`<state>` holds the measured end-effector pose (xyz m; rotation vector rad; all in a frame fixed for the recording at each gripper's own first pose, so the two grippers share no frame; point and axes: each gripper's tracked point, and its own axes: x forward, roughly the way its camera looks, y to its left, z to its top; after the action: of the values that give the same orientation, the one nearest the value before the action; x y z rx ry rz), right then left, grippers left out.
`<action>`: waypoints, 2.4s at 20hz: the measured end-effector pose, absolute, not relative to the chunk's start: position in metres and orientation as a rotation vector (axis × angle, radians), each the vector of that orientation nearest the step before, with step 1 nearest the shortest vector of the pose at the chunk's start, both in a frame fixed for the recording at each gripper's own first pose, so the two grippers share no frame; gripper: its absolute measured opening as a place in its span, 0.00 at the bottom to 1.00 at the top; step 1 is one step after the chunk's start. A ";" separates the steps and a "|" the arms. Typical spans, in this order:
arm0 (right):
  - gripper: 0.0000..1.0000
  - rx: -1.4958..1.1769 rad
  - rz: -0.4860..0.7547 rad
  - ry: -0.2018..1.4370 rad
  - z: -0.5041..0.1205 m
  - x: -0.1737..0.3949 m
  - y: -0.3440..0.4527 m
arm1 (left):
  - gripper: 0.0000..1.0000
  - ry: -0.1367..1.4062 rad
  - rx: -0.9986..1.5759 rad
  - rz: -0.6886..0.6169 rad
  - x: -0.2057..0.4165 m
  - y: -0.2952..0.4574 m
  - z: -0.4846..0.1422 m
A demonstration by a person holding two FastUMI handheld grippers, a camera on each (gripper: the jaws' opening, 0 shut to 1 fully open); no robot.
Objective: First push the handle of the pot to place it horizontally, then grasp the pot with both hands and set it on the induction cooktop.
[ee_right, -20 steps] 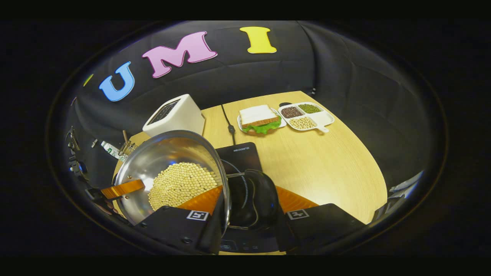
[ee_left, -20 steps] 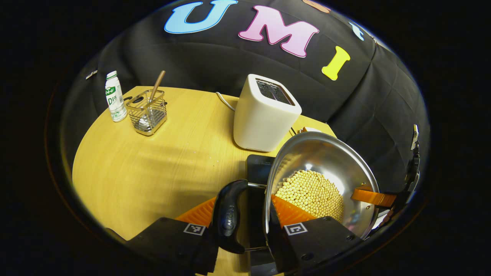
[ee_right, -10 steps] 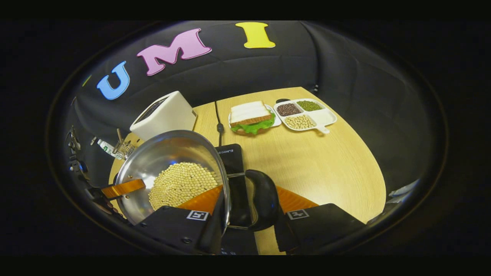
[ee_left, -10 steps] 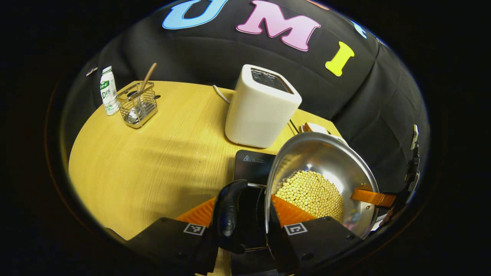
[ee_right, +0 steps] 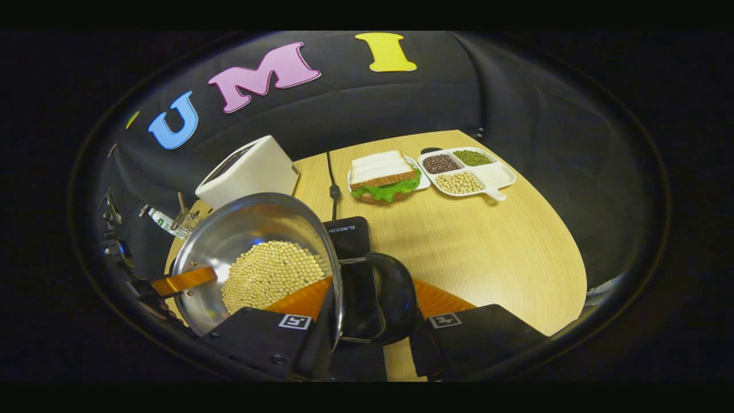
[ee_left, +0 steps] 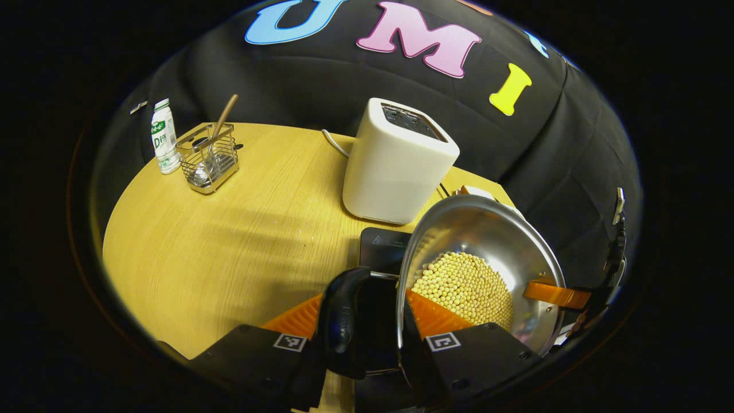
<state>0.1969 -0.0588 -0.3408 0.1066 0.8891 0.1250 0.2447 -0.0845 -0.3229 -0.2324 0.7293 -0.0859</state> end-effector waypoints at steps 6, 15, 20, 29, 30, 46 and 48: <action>0.60 0.110 0.119 0.897 -0.341 0.197 -0.060 | 0.62 0.742 -0.233 -0.091 0.244 -0.086 -0.325; 0.77 0.101 0.153 0.921 -0.338 0.189 -0.059 | 0.66 0.759 -0.222 -0.051 0.238 -0.083 -0.324; 0.99 0.095 0.170 0.854 -0.317 0.185 -0.067 | 0.96 0.700 -0.182 0.030 0.226 -0.074 -0.296; 0.99 0.035 0.182 0.565 -0.216 0.180 -0.080 | 0.96 0.463 -0.095 0.070 0.191 -0.076 -0.183; 0.99 0.026 0.178 0.517 -0.197 0.178 -0.081 | 0.96 0.417 -0.079 0.066 0.185 -0.076 -0.161; 0.98 0.024 0.091 0.101 -0.037 0.010 -0.075 | 0.95 0.008 0.049 0.082 -0.014 -0.046 -0.021; 0.98 0.030 0.089 0.099 -0.036 -0.011 -0.076 | 0.93 0.010 0.036 0.107 -0.038 -0.038 -0.025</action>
<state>-0.0113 -0.0760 -0.0358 0.0300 0.0988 0.0886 -0.0385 -0.0376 -0.0249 0.0364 0.0100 0.1067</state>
